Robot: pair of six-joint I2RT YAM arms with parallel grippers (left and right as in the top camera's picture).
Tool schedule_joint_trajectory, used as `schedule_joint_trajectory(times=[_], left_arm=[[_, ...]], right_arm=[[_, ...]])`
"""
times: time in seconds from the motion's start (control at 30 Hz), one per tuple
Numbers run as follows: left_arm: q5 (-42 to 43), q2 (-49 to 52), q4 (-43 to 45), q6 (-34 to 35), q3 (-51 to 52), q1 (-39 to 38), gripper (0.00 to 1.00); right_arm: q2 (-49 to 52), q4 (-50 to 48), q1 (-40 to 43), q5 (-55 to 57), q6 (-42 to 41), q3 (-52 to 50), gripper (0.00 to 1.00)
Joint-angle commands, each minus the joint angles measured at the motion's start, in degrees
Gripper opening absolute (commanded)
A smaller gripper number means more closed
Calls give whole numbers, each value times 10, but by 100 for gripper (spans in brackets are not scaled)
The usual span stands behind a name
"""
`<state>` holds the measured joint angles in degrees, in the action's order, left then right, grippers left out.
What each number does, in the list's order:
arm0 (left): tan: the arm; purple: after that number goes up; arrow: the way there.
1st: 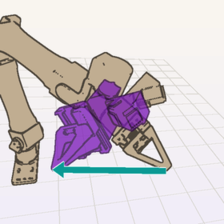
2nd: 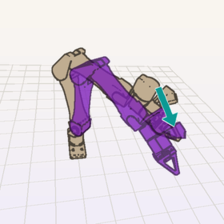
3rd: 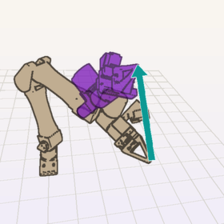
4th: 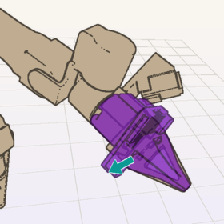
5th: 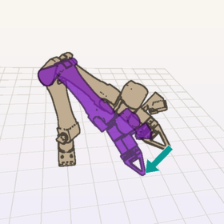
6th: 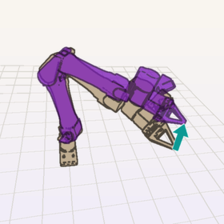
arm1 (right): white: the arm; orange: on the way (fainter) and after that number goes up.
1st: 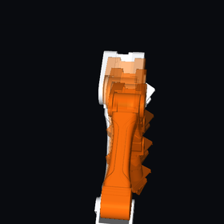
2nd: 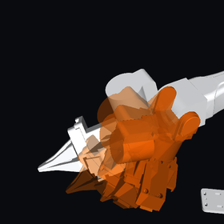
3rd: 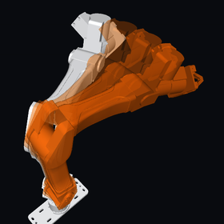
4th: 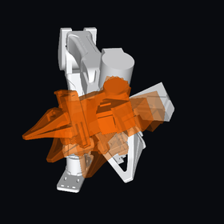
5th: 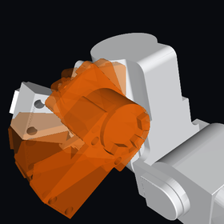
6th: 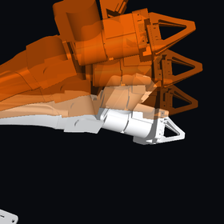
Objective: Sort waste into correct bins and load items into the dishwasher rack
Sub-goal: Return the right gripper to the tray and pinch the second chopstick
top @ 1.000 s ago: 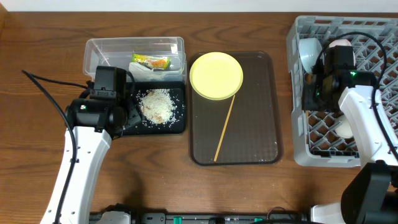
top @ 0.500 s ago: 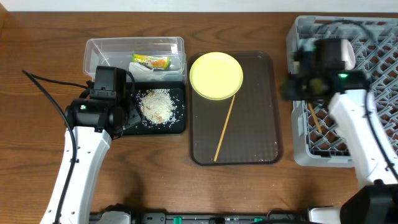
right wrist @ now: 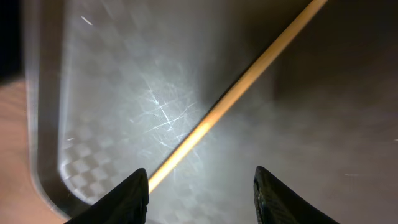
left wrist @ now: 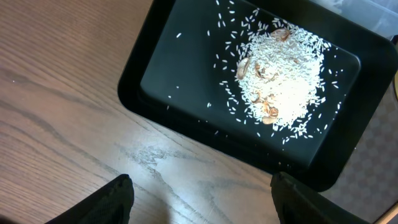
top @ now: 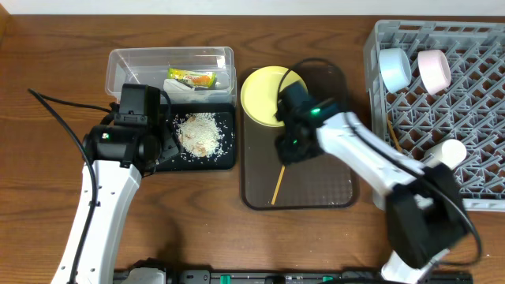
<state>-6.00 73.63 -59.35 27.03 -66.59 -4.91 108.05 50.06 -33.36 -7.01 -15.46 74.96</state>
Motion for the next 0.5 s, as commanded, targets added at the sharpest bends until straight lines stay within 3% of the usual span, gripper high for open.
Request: schedule_joint_trajectory(times=[0.0,0.17,0.37,0.47], left_arm=[[-5,1,-2,3,0,2,73],[-5,1,-2,3,0,2,74],[-5,1,-2,3,0,2,74],[-5,1,-2,3,0,2,73]], right_arm=[[37,0,-17,27,-82,3,51],[75,-4,-24,43,-139,3,45],[76,2,-21,56,-164,3,16],[67,10,-10,58,-165,4,6]])
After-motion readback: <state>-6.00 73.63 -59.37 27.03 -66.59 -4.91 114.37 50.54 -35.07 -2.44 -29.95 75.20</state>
